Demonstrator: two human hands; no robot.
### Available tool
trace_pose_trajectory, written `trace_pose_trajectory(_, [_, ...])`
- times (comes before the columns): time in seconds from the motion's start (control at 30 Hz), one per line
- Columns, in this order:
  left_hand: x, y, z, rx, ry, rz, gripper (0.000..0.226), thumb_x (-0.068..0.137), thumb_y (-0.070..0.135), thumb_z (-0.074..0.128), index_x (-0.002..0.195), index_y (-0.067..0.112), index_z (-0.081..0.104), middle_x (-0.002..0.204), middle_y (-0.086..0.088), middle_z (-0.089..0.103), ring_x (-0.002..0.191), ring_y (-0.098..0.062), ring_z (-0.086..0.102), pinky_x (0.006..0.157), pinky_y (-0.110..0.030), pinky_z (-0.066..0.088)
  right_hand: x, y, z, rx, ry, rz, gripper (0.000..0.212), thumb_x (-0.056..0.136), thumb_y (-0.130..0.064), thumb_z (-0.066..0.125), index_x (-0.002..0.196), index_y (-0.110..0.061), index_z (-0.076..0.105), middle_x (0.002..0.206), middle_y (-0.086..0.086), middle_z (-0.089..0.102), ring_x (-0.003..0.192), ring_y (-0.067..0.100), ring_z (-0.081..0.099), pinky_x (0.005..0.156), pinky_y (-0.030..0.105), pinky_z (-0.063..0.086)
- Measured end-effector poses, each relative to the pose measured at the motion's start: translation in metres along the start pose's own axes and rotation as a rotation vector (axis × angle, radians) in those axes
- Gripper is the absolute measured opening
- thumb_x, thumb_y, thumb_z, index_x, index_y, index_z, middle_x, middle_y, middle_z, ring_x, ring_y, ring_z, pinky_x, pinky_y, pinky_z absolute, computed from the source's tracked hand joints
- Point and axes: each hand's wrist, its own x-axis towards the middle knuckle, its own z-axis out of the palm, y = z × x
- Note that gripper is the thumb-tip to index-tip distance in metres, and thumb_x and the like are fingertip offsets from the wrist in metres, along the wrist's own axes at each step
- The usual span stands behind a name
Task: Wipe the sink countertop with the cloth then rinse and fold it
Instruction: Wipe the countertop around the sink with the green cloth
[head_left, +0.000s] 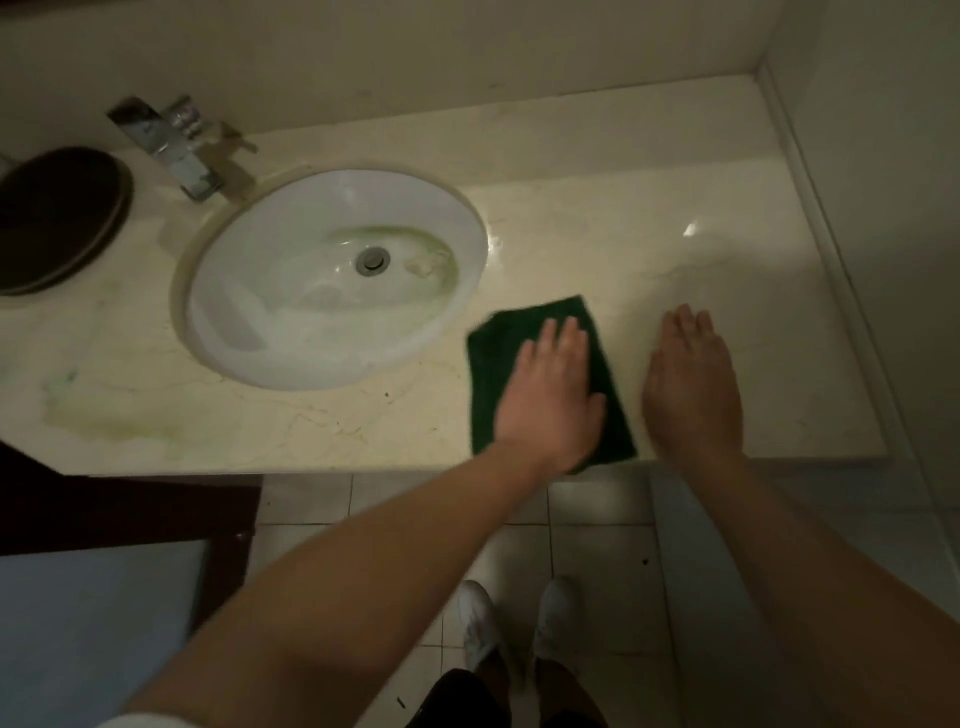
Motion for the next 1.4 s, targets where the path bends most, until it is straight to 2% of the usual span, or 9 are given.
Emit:
trace_pose_trajectory(0.17, [0.001,0.004,-0.008,-0.271,-0.027,0.088,0.059,0.1,0.026,0.035,0.151,0.004,0.017,0.161,-0.011,0.012,0.149,-0.026,0.004,0.12,-0.042,0.011,-0.008,-0.02,-0.013,0.096,0.003,0.024,0.055,0.093,-0.015,0.04,0.145,0.003,0.033,0.154,0.023,0.03,0.145,0.038,0.021,0.119,0.046,0.017])
trace_pose_trajectory(0.27, [-0.038,-0.039,-0.035,-0.533,0.143,-0.029,0.055,0.091,0.006,0.046,0.145,0.004,0.037,0.151,-0.012,0.038,0.145,-0.023,0.023,0.116,-0.034,0.027,-0.029,-0.075,-0.011,0.132,-0.036,-0.098,0.06,0.096,-0.027,0.047,0.148,-0.003,0.029,0.156,0.017,0.028,0.146,0.034,0.017,0.118,0.043,0.014])
trace_pose_trajectory(0.4, [-0.126,-0.115,-0.042,-0.485,0.212,-0.191,0.055,0.086,0.014,0.037,0.139,0.005,0.047,0.144,-0.012,0.048,0.142,-0.023,0.031,0.114,-0.033,0.029,-0.049,-0.131,0.012,-0.089,-0.18,-0.065,0.079,0.094,-0.052,0.038,0.151,-0.003,0.017,0.16,0.017,0.017,0.147,0.035,0.014,0.118,0.048,0.017])
trace_pose_trajectory(0.73, [-0.232,-0.298,-0.075,-0.355,0.319,-0.524,0.05,0.092,0.011,0.042,0.142,0.008,0.041,0.148,-0.008,0.044,0.145,-0.019,0.025,0.113,-0.034,0.031,-0.055,-0.287,0.068,-0.03,-0.227,-0.367,0.042,0.1,-0.022,0.037,0.138,-0.006,0.048,0.148,0.014,0.043,0.141,0.031,0.034,0.116,0.046,0.025])
trace_pose_trajectory(0.83, [-0.252,-0.366,-0.088,-0.358,0.365,-0.57,0.049,0.095,0.01,0.044,0.144,0.007,0.039,0.15,-0.01,0.04,0.145,-0.02,0.023,0.111,-0.027,0.025,-0.07,-0.352,0.093,0.194,-0.186,-0.268,0.04,0.102,-0.02,0.035,0.134,-0.003,0.051,0.143,0.016,0.049,0.136,0.032,0.041,0.116,0.046,0.025])
trace_pose_trajectory(1.0, [-0.26,-0.505,-0.101,-0.341,0.377,-0.606,0.052,0.095,0.011,0.043,0.145,0.006,0.035,0.153,-0.012,0.036,0.146,-0.022,0.02,0.116,-0.032,0.022,-0.081,-0.471,0.101,0.692,-0.168,0.222,0.043,0.104,-0.028,0.028,0.133,-0.006,0.051,0.127,0.018,0.059,0.121,0.036,0.051,0.103,0.042,0.039])
trace_pose_trajectory(1.17, [-0.221,-0.604,-0.115,-0.212,0.276,-0.512,0.058,0.097,0.024,0.036,0.151,0.013,0.02,0.161,-0.004,0.016,0.149,-0.02,0.003,0.12,-0.038,0.013,-0.051,-0.574,0.094,0.955,-0.209,0.502,0.025,0.101,-0.031,0.033,0.101,-0.025,0.057,0.108,0.007,0.062,0.097,0.023,0.058,0.081,0.033,0.048])
trace_pose_trajectory(1.27, [-0.187,-0.632,-0.108,-0.159,0.122,-0.409,0.06,0.1,0.031,0.029,0.153,0.013,0.007,0.162,-0.005,0.004,0.149,-0.019,-0.004,0.12,-0.035,0.001,-0.025,-0.612,0.108,1.008,-0.196,0.434,0.033,0.101,-0.037,0.03,0.107,-0.024,0.059,0.113,0.01,0.061,0.109,0.028,0.057,0.098,0.043,0.046])
trace_pose_trajectory(1.4, [-0.167,-0.646,-0.081,-0.095,0.005,-0.351,0.062,0.1,0.036,0.022,0.153,0.01,0.0,0.162,-0.007,-0.003,0.149,-0.022,-0.008,0.12,-0.039,-0.002,0.013,-0.647,0.127,0.926,-0.156,0.231,0.044,0.103,-0.032,0.029,0.136,-0.015,0.052,0.133,0.011,0.057,0.125,0.024,0.05,0.11,0.036,0.036])
